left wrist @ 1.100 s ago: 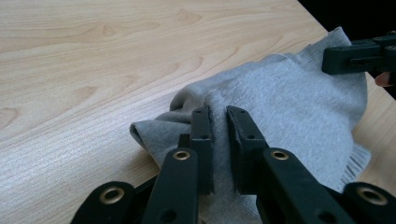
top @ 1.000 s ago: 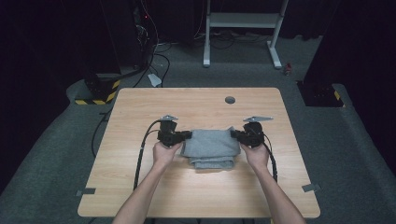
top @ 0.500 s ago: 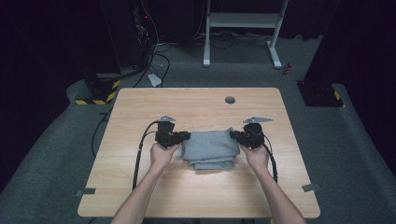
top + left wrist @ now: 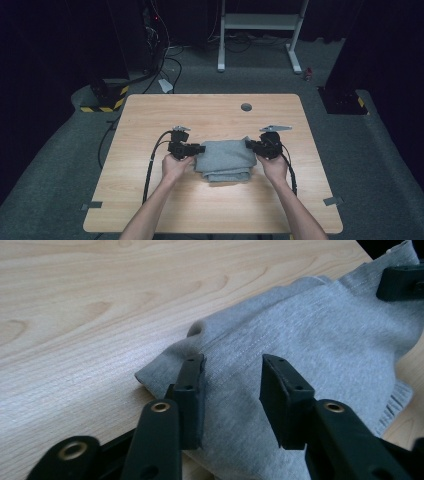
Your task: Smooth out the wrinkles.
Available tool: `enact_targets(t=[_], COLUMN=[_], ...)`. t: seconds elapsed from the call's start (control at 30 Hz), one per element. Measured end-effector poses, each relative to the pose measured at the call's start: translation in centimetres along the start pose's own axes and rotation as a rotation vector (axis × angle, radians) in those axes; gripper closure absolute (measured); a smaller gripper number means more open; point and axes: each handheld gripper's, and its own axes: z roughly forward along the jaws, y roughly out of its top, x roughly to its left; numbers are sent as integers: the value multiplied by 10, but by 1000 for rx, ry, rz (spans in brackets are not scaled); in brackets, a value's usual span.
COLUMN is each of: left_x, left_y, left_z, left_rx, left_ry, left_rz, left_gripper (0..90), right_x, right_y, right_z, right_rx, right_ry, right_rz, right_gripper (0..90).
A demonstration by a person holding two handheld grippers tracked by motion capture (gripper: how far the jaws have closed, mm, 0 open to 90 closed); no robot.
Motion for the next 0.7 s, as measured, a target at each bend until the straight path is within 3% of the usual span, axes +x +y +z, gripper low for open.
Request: enact_targets(t=[0.13,0.2,0.37,0.4,0.7], left_x=[-1,-3,-8,-9,-26], left_y=[-1,0,1,0,-8], left_z=[4,5,-4,-7,-28], left_rx=[11,13,-41,-57,-109], left_ry=[-8,-2,5,1,-8], left_rz=[12,25,56,47,119], left_gripper=[821,847,863,863,861], right_x=[-1,-1,1,1,7], right_y=[0,0,0,0,-3], right_z=[0,0,-3,-3,-19], right_rx=[0,0,-5,-10,-52], right_ry=[1,1,4,5,25], right_rz=[-4,-5,-1,-6,-21], right_gripper=[845,845,846,846,848])
